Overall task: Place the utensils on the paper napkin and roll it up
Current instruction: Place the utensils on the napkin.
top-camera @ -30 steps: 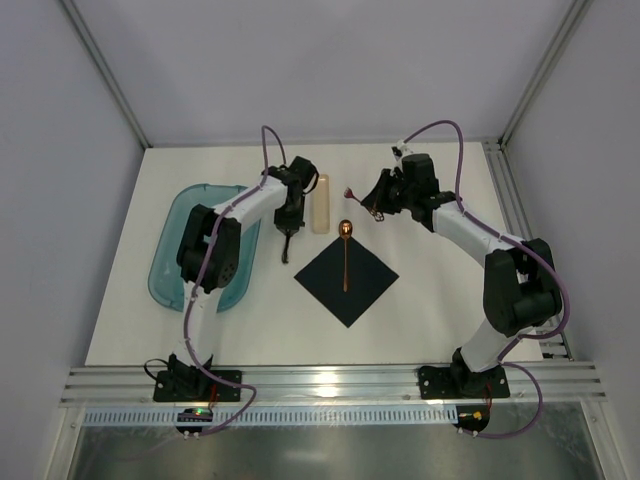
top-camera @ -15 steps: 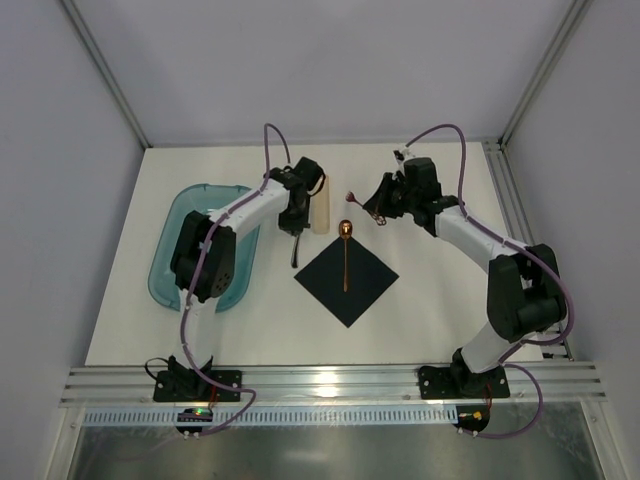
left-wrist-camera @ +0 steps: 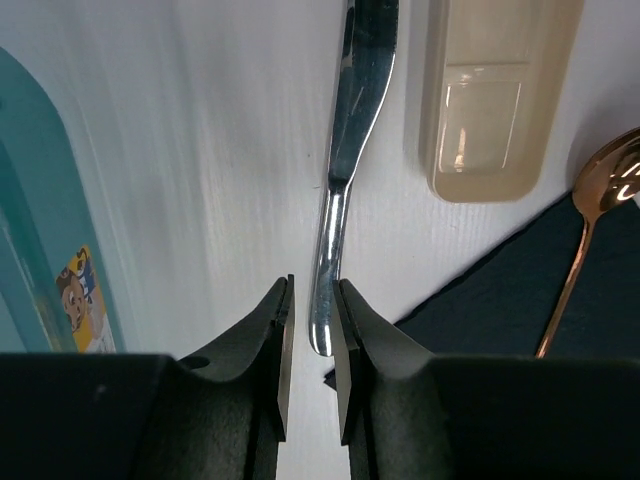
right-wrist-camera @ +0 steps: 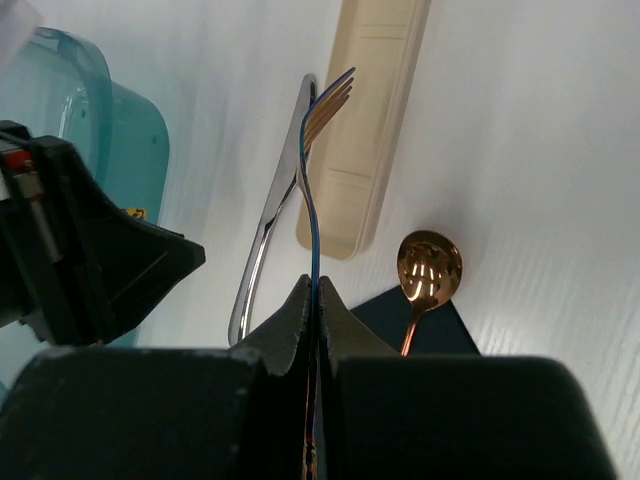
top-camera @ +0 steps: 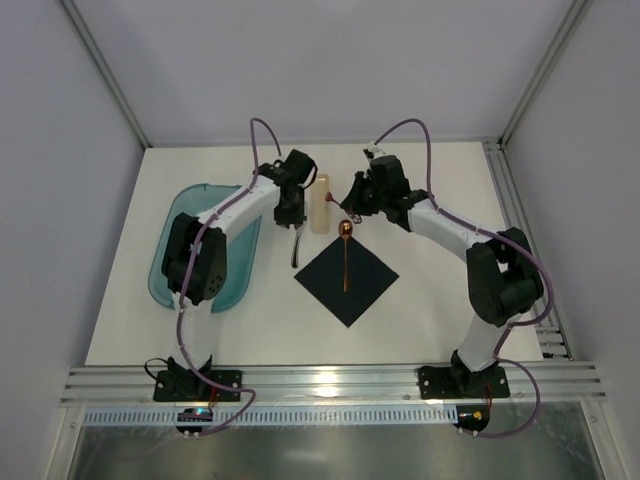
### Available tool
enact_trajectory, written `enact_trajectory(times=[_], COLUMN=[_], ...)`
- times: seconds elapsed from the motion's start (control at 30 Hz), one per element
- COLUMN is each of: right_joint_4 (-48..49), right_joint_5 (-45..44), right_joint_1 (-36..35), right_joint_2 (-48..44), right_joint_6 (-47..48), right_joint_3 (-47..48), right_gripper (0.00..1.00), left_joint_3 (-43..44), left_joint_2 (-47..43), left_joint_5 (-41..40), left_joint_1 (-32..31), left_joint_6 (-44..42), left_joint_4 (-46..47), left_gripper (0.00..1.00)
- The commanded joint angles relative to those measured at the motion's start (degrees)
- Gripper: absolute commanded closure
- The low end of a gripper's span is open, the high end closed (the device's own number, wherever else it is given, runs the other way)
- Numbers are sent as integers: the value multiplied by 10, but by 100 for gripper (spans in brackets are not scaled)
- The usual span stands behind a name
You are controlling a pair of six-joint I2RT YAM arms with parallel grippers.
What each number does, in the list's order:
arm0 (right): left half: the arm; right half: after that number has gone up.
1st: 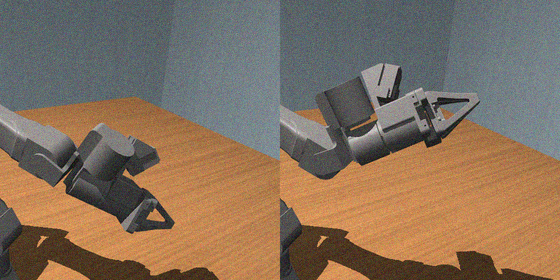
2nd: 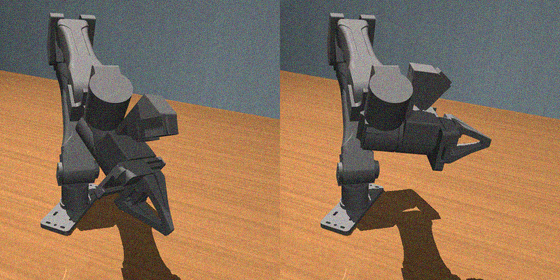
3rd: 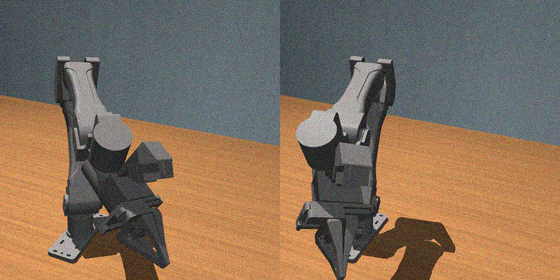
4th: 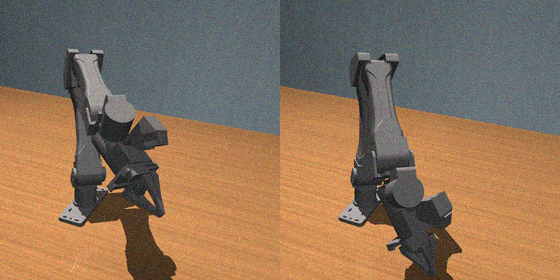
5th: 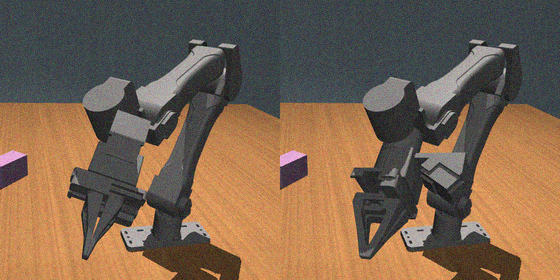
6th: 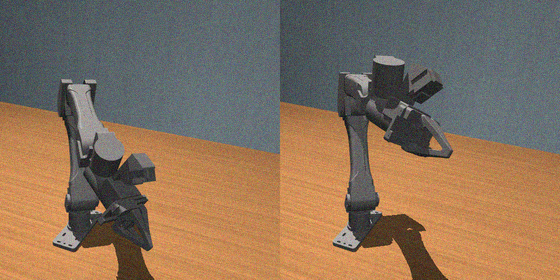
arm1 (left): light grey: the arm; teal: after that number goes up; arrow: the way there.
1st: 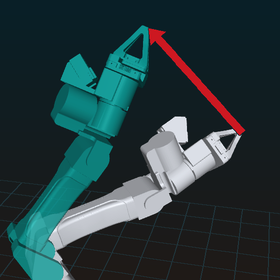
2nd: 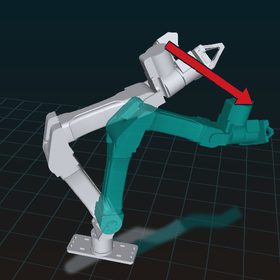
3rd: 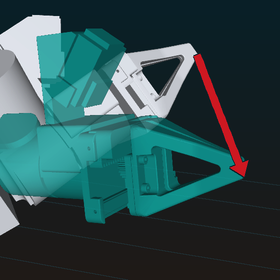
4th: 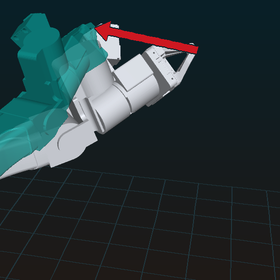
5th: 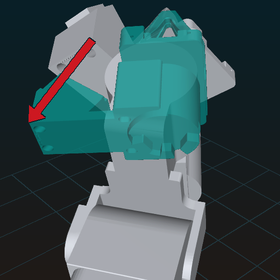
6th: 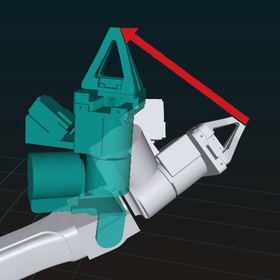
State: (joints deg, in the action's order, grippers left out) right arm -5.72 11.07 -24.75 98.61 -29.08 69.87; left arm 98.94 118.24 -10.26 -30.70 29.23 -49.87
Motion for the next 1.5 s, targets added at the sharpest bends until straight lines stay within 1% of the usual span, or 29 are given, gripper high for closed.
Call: enact_trajectory(times=[0.0,0.13,0.23,0.37,0.43,0.5,0.6,0.73,0.77,0.83,0.87,0.9,0.97,1.0,1.07,1.1,1.2,1.4,1.47], right_joint_4=[18,29,34,46,54,54,87,83,82,76,83,85,86,87,94,96,113,150,163], right_joint_5=[-61,-90,-104,-144,-144,-148,-149,-152,-149,-149,-147,-145,-153,-159,-176,-178,-197,-266,-290], right_joint_1=[-19,-30,-40,-52,-54,-57,-58,-58,-57,-57,-57,-58,-57,-58,-59,-59,-73,-114,-126], right_joint_2=[40,87,119,147,153,153,138,99,77,51,24,7,-20,-48,-72,-91,-113,-153,-156], right_joint_6=[-6,-19,-25,-33,-38,-39,-36,-15,-11,-1,2,6,17,18,19,17,12,-10,-5], right_joint_3=[53,95,123,137,136,130,116,99,94,72,61,34,3,-29,-64,-95,-149,-226,-237], right_gripper=[96,96,96,96,96,96,96,96,96,96,96,96,96,96,96,96,96,96,96], left_joint_3=[1,1,17,8,11,10,6,8,8,6,3,-2,-19,-25,-37,-44,-47,-67,-84], left_joint_2=[-55,-61,-50,-50,-41,-36,-33,-40,-46,-54,-64,-72,-82,-91,-96,-98,-96,-109,-121], left_joint_5=[22,35,38,54,57,66,82,78,77,75,76,81,100,99,133,137,147,138,138], left_joint_1=[10,20,23,23,23,23,24,23,23,24,23,23,23,23,20,18,4,-14,-14], left_joint_6=[14,25,14,16,15,15,22,35,36,43,45,49,55,58,64,64,47,49,50], left_joint_4=[29,34,20,34,34,36,53,60,60,60,65,71,82,93,102,109,112,121,128], left_gripper=[75,74,72,71,71,71,71,70,69,69,69,69,68,68,68,68,65,65,65])
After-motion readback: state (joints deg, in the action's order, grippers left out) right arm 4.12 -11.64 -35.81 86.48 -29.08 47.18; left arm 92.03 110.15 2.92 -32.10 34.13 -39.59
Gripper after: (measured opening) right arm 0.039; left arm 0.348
